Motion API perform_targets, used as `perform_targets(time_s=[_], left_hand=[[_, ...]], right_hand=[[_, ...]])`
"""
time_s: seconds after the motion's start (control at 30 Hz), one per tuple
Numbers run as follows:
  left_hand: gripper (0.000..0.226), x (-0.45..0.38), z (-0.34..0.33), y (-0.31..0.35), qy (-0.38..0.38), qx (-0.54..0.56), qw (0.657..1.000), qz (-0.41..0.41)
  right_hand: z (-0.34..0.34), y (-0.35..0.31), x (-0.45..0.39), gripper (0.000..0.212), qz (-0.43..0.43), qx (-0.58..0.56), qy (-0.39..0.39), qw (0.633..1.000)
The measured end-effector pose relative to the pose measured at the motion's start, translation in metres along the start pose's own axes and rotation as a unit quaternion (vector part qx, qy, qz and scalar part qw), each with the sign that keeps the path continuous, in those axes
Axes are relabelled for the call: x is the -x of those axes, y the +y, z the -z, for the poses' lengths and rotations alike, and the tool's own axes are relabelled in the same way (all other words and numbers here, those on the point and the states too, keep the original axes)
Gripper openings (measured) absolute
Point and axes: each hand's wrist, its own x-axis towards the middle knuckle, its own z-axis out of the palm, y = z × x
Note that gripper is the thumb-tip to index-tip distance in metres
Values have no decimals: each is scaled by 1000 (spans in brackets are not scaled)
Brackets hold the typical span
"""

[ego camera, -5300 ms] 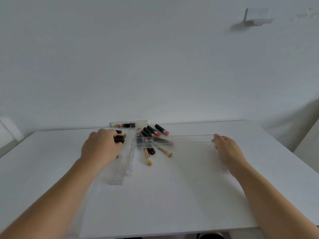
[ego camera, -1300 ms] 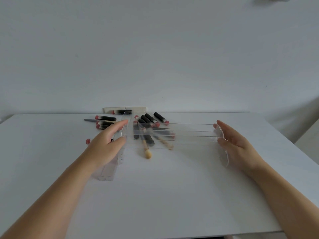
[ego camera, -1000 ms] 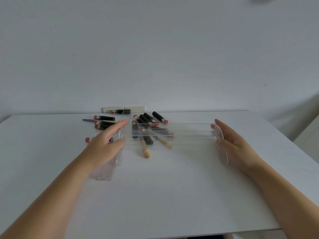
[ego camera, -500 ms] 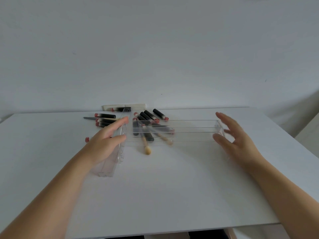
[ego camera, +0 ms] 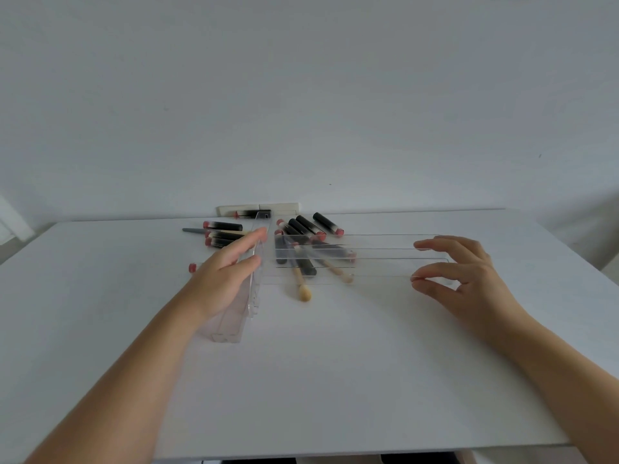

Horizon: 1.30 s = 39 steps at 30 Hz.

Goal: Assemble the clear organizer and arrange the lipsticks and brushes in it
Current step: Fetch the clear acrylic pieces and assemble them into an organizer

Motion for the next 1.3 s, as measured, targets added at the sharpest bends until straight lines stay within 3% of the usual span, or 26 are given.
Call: perform_targets(time_s=[0.23, 0.37, 0.47, 0.53, 0.63, 0.77, 0.87, 1.0, 1.3], left_hand=[[59, 5, 3, 4, -2, -48, 999, 23], [58, 6, 2, 3, -9, -68, 998, 15], [58, 6, 2, 2, -9, -68, 998, 8], [59, 5, 1, 3, -5, -71, 997, 4], [59, 3, 0, 0, 14, -81, 997, -2], [56, 1, -6, -5, 60, -86, 994, -23], [51, 1, -13, -6, 92, -139, 985, -35], [47, 0, -17, -4, 105, -207, 972, -26], [58, -6, -18, 2, 107, -161, 981, -6]], right_hand=[[0, 1, -1, 17, 18, 29, -15, 999], [0, 1, -1, 3, 16, 42, -25, 999], [3, 3, 2, 12, 2, 6, -23, 1000], [8, 7, 2, 30, -23, -34, 6, 999], [10, 13, 0, 45, -126, -102, 35, 986], [3, 17, -3, 36, -212, -181, -14, 960], [5, 16, -3, 15, -180, -191, -31, 964], [5, 13, -4, 26, -176, -188, -35, 966], [3, 10, -9, 42, -245, -236, -49, 939]])
